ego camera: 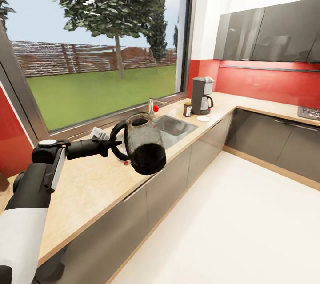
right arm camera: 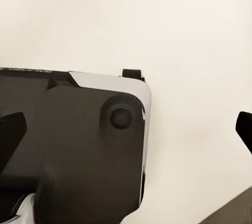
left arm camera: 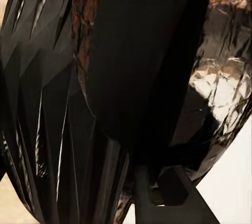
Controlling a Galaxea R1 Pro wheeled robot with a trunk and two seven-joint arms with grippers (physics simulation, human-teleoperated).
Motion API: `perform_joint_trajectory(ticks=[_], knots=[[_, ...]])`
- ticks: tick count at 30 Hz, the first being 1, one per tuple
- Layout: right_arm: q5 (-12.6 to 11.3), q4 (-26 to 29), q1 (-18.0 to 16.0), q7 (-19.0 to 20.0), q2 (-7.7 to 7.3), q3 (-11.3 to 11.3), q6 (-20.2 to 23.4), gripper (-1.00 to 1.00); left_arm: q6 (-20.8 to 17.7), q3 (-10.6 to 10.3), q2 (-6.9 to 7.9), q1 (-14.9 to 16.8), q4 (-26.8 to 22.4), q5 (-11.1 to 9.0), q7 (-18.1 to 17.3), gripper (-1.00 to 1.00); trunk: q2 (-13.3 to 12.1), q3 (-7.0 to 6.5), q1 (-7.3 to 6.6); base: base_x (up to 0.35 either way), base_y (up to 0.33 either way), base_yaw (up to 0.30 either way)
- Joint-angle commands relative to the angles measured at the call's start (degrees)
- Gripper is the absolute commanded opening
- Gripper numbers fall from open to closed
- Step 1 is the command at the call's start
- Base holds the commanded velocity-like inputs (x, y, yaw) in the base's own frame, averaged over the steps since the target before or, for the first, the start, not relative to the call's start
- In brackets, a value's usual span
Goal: Set up a coffee station on the kitchen countertop: keep the coffee maker on the countertop, move the bottle of coffee from the kitchen shelf to the counter next to the coffee maker, place a paper coffee filter on top of the coffee maker, put the saucer next to the coffee maker with the coffee cup on the saucer, and place the electric kettle next to the coffee maker.
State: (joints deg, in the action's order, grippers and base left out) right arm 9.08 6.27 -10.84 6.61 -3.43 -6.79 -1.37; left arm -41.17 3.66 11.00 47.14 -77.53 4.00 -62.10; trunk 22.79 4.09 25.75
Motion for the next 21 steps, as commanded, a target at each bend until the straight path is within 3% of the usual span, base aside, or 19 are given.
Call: perform_joint_trajectory(ticks=[1,5,13,21], knots=[[0.59,-0.01,-0.06,0.24,0.00,-0.50,-0.14,1.00,-0.40,-0.10,-0.02,0.06,-0.08,0.22,-0.48,-1.00,0.13,0.10,0.03,0.000,0.000,-0.291],[0.58,0.00,-0.06,0.24,0.00,-0.50,-0.20,1.00,-0.40,-1.48,-0.02,0.06,-0.08,0.22,-0.49,-1.00,0.13,-0.01,0.03,0.000,0.000,-0.291],[0.59,-0.03,-0.06,0.32,0.00,-0.50,-0.21,1.00,-0.45,-1.81,-0.02,0.06,-0.06,0.22,-0.48,-1.00,0.13,-0.24,0.03,0.009,-0.002,-0.291],[0.55,-0.03,-0.06,0.33,0.00,-0.50,-0.18,1.00,-0.43,-1.82,-0.02,0.00,0.01,0.22,-0.39,-1.00,0.13,-0.46,0.03,0.193,-0.124,-0.291]])
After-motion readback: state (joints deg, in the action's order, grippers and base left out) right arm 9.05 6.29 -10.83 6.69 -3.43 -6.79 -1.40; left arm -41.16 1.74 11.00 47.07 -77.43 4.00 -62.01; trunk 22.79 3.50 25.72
